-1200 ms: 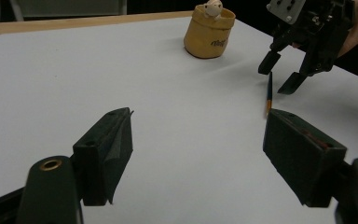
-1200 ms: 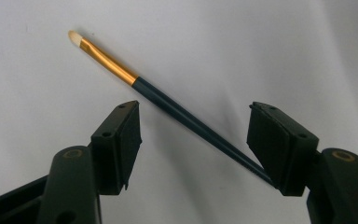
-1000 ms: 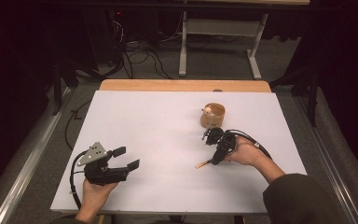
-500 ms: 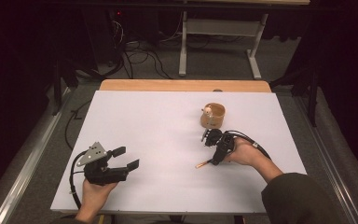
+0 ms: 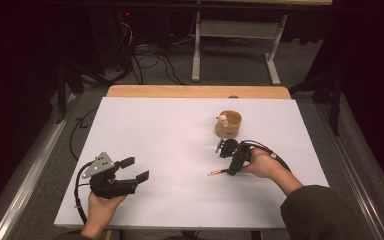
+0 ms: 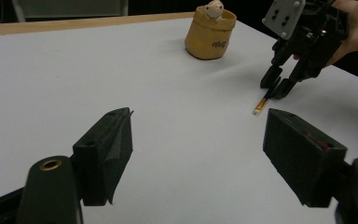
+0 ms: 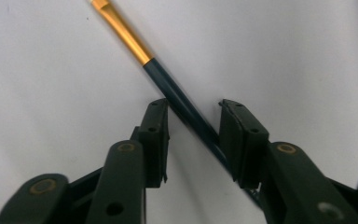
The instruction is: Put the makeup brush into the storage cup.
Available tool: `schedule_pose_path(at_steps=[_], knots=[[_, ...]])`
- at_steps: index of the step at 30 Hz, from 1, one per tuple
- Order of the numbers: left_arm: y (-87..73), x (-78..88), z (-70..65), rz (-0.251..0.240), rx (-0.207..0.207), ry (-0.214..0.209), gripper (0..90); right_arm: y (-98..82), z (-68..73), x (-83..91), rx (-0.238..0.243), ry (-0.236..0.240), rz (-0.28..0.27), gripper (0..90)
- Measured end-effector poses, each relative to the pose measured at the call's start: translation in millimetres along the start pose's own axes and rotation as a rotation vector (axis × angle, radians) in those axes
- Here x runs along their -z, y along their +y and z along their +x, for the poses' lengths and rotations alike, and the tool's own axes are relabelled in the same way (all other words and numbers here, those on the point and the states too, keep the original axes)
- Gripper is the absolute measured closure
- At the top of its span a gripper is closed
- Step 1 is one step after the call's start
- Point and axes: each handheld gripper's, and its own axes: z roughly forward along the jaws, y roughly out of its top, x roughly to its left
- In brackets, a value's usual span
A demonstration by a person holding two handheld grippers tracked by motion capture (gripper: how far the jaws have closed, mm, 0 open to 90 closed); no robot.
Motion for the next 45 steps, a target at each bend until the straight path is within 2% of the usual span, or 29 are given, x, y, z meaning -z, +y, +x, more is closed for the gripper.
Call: schedule_pose_path(at_steps=[12,31,38,45], knots=[[0.0,-0.3,-0.1,0.001,0.000,-0.002,24.7,-0.9,0.2,0.4,0.018,0.005,0.011,84.2],[0.3,-0.8,0.3,0.005,-0.001,-0.004,24.7,-0.6,1.8,0.7,0.016,-0.002,0.012,85.5],[-0.1,-0.9,-0.5,0.002,-0.006,-0.017,24.4,-2.6,3.6,1.6,0.007,-0.001,0.009,85.5],[0.1,-0.5,0.0,0.002,-0.004,-0.014,24.4,-1.6,5.7,3.7,0.010,0.009,-0.017,85.5]])
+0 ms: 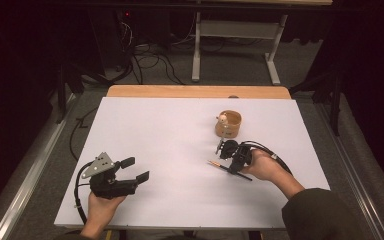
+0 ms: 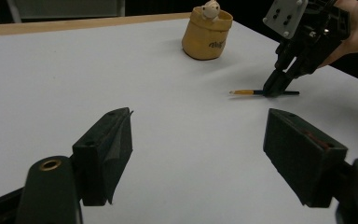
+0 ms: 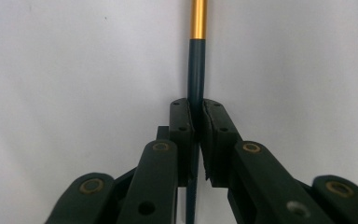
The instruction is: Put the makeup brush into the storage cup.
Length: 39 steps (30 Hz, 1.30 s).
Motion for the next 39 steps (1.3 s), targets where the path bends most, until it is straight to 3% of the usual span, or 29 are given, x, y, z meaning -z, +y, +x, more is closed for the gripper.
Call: schedule_pose_path(at_steps=[20,39], knots=[[-0.2,-0.7,-0.1,0.003,0.002,0.002,24.5,-8.4,6.5,22.7,-0.027,0.011,-0.132,85.5],[0.2,-1.0,0.3,0.004,-0.001,0.002,24.5,-26.8,10.2,43.0,-0.096,0.041,-0.357,85.6]])
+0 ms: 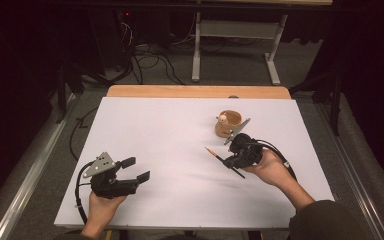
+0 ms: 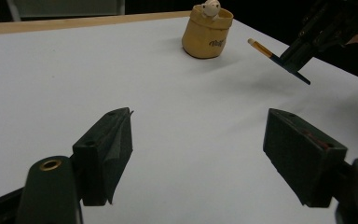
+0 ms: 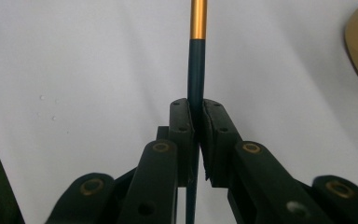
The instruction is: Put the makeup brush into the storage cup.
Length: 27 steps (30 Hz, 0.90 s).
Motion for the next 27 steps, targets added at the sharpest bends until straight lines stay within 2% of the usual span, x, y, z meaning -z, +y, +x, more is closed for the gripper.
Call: schedule_pose_path(at_steps=[6,16,20,27], knots=[[0.5,-1.7,-0.4,0.000,0.000,-0.005,24.5,-10.8,1.3,7.3,-0.040,-0.005,-0.099,85.6],[1.1,-4.3,0.0,0.003,0.000,-0.011,24.6,-23.4,3.4,20.1,-0.066,-0.007,-0.239,85.6],[1.1,-4.5,-0.4,0.002,0.000,-0.010,24.6,-27.0,3.5,24.5,-0.090,-0.015,-0.280,85.5],[1.2,-4.7,-0.2,0.005,-0.002,-0.009,24.6,-32.0,1.8,31.4,-0.101,-0.029,-0.348,85.6]])
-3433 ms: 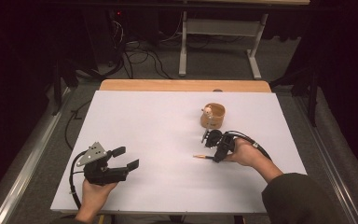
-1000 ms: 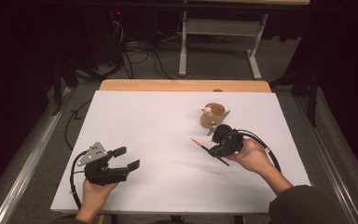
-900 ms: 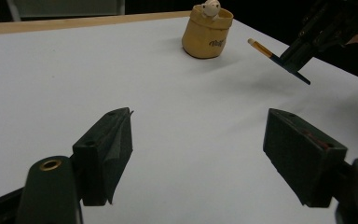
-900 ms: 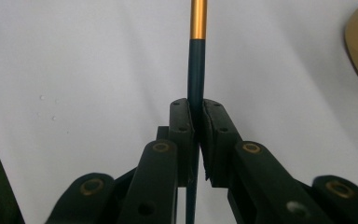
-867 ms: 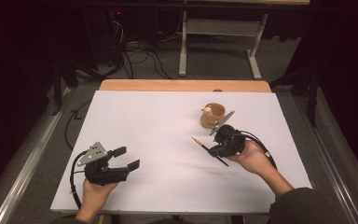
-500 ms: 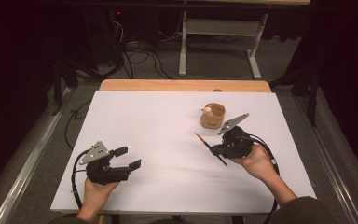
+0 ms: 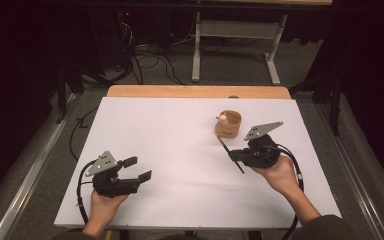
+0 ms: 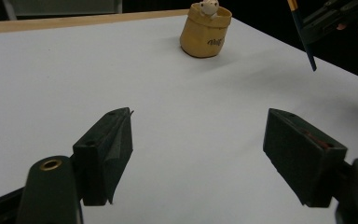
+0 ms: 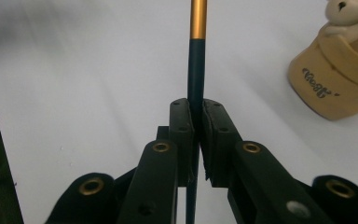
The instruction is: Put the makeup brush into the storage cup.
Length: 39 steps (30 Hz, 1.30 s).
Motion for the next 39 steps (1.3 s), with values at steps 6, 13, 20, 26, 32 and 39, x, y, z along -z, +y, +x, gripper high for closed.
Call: schedule_pose_path(at_steps=[6,13,20,26,32,39], knots=[[-0.1,0.1,-0.3,0.000,-0.001,-0.001,24.6,-0.6,-2.9,3.6,-0.017,-0.013,-0.035,85.6],[0.0,-0.7,-0.2,0.000,0.000,-0.001,24.6,-0.5,-8.7,8.4,-0.032,-0.025,-0.072,85.6],[-0.2,-0.5,-0.3,0.005,-0.002,-0.001,24.7,-1.6,-16.4,10.7,-0.075,-0.035,-0.111,85.6],[-0.3,-1.6,-0.2,0.005,0.001,-0.001,24.7,-1.1,-22.9,13.5,-0.095,-0.049,-0.134,85.6],[-0.4,-1.7,-0.2,0.009,-0.002,-0.001,24.7,-1.0,-31.7,14.0,-0.124,-0.068,-0.147,85.6],[-0.4,-1.8,0.3,0.008,0.003,0.000,24.7,0.5,-34.6,15.5,-0.125,-0.089,-0.164,85.6]])
